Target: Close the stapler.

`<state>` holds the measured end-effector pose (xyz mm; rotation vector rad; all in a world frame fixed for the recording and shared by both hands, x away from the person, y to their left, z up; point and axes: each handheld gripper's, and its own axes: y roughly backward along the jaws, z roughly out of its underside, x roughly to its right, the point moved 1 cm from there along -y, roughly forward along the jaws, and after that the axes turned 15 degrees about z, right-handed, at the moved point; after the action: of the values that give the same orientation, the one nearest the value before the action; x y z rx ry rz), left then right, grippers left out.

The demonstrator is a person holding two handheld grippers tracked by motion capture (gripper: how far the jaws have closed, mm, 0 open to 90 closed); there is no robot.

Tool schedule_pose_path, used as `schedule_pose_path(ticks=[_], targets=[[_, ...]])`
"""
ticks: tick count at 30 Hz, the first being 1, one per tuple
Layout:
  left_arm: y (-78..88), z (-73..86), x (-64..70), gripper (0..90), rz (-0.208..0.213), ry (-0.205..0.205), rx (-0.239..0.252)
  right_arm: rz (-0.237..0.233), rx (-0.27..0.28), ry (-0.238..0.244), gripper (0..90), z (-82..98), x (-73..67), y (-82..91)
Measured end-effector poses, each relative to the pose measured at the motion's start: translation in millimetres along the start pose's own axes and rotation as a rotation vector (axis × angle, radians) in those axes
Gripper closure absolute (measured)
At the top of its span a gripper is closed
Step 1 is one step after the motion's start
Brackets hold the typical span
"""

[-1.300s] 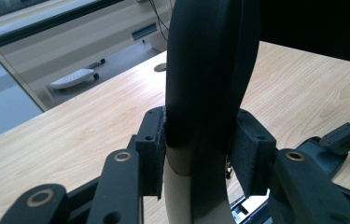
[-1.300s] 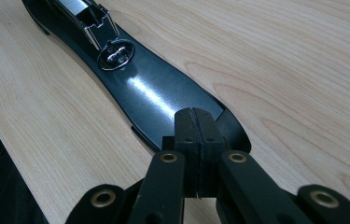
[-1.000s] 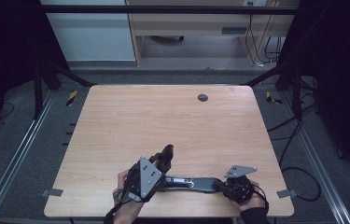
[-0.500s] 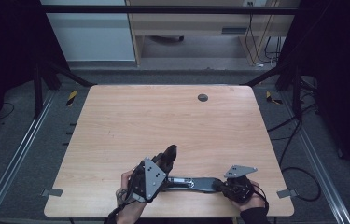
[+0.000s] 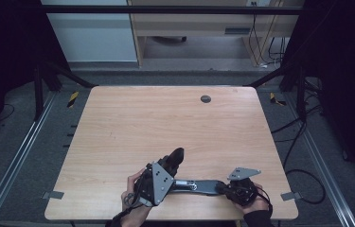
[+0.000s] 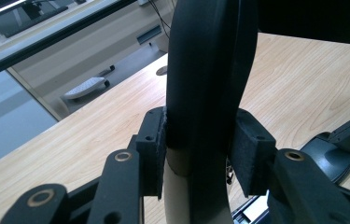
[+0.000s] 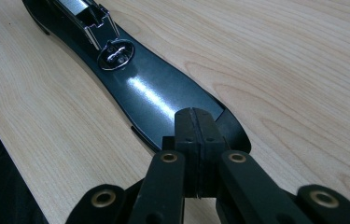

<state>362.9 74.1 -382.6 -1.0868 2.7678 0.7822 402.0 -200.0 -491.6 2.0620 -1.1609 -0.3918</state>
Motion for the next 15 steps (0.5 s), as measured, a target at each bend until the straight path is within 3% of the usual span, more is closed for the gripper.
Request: schedule_pose_path(ticks=[15], targets=[[-6.1, -1.2, 7.4, 59.0, -0.018, -0.041, -0.010, 0.002, 0.001, 0.002, 90.0, 0.0, 0.0, -0.2]])
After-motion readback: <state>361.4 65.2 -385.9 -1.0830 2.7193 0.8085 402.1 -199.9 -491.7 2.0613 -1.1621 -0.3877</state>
